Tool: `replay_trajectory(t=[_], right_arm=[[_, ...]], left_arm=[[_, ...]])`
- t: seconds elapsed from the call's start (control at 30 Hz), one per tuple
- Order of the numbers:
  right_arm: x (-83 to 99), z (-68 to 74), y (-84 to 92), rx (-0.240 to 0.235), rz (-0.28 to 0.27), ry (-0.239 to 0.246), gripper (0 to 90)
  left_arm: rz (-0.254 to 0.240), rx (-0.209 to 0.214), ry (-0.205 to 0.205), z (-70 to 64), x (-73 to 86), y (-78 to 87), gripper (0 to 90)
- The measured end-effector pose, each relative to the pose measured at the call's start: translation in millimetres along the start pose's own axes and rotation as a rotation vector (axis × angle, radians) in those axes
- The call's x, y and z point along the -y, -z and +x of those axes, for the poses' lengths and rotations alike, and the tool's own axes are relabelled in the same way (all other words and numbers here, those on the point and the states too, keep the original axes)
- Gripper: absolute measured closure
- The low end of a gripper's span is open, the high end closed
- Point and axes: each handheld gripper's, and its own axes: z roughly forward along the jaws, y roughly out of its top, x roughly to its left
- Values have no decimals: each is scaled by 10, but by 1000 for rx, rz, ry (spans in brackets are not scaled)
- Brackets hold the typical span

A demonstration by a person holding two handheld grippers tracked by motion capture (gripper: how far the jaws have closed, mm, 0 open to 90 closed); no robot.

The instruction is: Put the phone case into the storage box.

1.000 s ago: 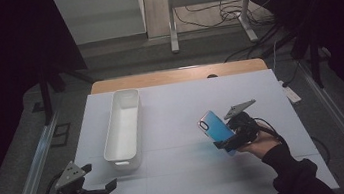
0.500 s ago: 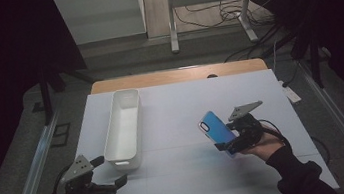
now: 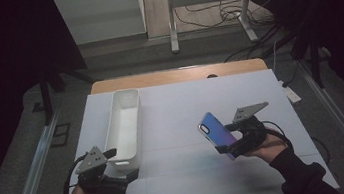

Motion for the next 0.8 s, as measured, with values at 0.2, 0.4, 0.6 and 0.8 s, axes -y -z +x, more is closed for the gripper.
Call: replay_trajectory(t=[0.2, 0.4, 0.6, 0.8], right_arm=[[2, 37, 34, -28, -20, 12, 167], [-3, 71, 50, -63, -34, 23, 168], [-10, 101, 58, -99, -54, 38, 168], [-16, 133, 44, -119, -60, 58, 168]], left_arm=[[-6, 51, -17, -5, -67, -100, 0], [-9, 85, -46, -35, -144, -197, 1], [-10, 117, -71, -67, -216, -280, 4], [-20, 148, -92, -87, -285, -359, 3]])
